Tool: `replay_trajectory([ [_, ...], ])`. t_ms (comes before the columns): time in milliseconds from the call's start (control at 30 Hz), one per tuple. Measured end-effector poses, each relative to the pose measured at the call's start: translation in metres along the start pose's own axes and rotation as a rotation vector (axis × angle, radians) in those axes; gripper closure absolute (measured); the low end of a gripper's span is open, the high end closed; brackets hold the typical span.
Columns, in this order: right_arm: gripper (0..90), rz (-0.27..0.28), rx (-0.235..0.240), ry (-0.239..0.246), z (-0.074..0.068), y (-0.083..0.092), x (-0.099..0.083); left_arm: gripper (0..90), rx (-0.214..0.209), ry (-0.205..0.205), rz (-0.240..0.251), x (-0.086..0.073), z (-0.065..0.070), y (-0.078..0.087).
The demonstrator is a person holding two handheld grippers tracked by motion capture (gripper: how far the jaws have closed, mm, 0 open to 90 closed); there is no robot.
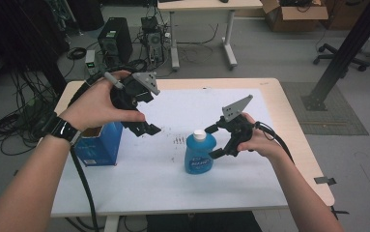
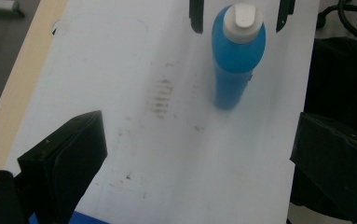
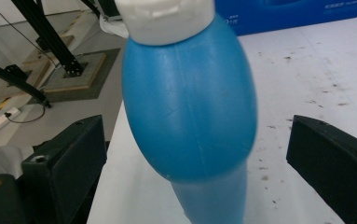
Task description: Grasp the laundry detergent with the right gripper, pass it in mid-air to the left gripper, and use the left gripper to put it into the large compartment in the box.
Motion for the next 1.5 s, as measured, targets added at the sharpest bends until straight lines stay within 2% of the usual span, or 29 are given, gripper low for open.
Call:
replay_trajectory([
  [167, 6.0, 0.023, 0.025, -0.014, -0.005, -0.013, -0.003, 3.8, 0.002, -0.006, -0.004, 0.001, 0.001, -0.002],
  [433, 6.8, 0.058, 0.033, -0.022, -0.009, -0.023, -0.003, 3.9, 0.001, -0.006, 0.005, 0.001, 0.002, -0.002],
  [600, 10.1, 0.061, 0.032, -0.025, -0.01, -0.028, -0.006, 3.9, 0.001, -0.006, 0.007, 0.001, 0.002, -0.002],
  [900, 17.2, 0.083, 0.018, -0.033, -0.008, -0.029, -0.007, 3.9, 0.0, -0.006, 0.006, 0.001, 0.003, -0.002],
  [1500, 25.0, 0.086, 0.032, -0.027, -0.009, -0.03, -0.01, 3.9, 0.008, -0.009, -0.001, 0.002, 0.003, -0.001],
])
Point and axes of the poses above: each handheld gripper's, and its own axes: y roughly backward along the jaws, x roughly out of its top, z roughly to its right, the point moved 5 cm from there along -y, roughly forward along the jaws, and after that the axes turned 15 degrees about -x, right-handed, at the moved point
